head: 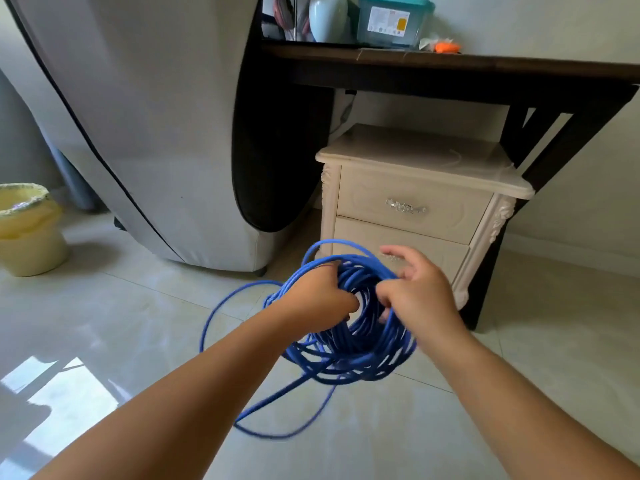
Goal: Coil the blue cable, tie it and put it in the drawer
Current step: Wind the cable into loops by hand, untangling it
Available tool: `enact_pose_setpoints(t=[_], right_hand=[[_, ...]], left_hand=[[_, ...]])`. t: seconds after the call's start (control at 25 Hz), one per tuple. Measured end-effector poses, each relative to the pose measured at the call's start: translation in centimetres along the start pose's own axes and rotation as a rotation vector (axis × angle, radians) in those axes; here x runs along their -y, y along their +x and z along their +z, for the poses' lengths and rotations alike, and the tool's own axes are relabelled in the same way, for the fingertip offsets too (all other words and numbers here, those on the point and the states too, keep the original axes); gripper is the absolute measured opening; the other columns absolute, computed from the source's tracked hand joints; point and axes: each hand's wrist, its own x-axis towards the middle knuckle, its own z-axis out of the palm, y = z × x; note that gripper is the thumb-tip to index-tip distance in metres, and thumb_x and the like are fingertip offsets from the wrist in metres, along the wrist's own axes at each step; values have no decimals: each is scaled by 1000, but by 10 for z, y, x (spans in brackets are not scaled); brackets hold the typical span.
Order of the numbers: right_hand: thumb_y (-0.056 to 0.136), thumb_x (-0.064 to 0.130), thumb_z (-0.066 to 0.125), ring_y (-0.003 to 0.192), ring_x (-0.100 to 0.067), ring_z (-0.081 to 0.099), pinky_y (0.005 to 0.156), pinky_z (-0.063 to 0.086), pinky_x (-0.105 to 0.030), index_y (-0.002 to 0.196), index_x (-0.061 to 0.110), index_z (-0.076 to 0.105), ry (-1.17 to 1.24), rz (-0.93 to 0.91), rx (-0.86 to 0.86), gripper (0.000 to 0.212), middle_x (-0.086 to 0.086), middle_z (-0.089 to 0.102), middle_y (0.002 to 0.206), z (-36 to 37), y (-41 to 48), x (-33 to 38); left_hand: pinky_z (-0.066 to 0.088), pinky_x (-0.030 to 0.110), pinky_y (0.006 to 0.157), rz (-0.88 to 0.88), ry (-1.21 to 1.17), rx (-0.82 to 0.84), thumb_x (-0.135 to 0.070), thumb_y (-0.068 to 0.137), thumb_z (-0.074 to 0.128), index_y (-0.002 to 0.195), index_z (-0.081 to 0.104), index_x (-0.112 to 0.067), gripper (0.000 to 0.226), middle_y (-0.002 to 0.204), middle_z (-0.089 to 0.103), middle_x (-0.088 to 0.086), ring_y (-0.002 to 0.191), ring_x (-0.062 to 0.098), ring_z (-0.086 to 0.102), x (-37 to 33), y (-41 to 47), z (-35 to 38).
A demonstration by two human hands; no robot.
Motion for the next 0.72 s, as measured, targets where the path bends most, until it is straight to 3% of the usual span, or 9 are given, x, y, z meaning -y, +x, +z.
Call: enact_pose_setpoints(t=[0.12, 0.28, 0.4, 0.52, 0.6, 0.72], right_hand=[[63, -15, 48, 39, -26, 53, 58, 57, -41, 97, 21, 70, 161, 176, -47, 55, -9, 59, 61, -19, 18, 5], [58, -17, 43, 47, -30, 54, 58, 55, -38, 96, 13, 70, 273, 291, 20, 56, -13, 59, 58, -27, 27, 0], [58, -17, 42, 50, -30, 55, 58, 56, -37, 98, 18, 71, 315, 351, 33, 60, -13, 58, 63, -34, 35, -4], [58, -15, 42, 47, -28, 57, 59, 58, -36, 98, 24, 72, 310, 379, 87, 64, -13, 60, 67, -33, 35, -8], [61, -16, 43, 43, -25, 55, 51, 54, -29, 91, 21, 71, 299, 390, 58, 56, -11, 58, 61, -36, 39, -16], [74, -13, 45, 33, -17, 47, 36, 41, -18, 78, 12, 59, 205, 393, -87, 29, -5, 51, 50, -58, 50, -32]], left_hand=[[45, 21, 59, 144, 85, -96, -9, 84, 62, 100, 54, -27, 26, 80, 58, -8, 72, 10, 57, -5, 0, 0], [42, 20, 70, 305, 217, -123, -10, 86, 62, 129, 50, -24, 47, 102, 57, -9, 87, 12, 54, -9, 3, -1], [41, 11, 65, 352, 223, -60, -9, 86, 63, 135, 48, -26, 54, 102, 55, -11, 87, 8, 54, -10, 1, -1], [44, 11, 72, 376, 272, -18, -10, 86, 65, 140, 46, -30, 60, 107, 58, -12, 92, 7, 56, -11, -2, -5], [42, 11, 74, 504, 302, -5, -8, 84, 67, 139, 48, -33, 63, 112, 60, -15, 97, 3, 56, -13, -11, -12], [48, 16, 81, 748, 116, -6, 0, 78, 69, 130, 56, -31, 62, 108, 64, -17, 96, 0, 60, -16, -22, -18]])
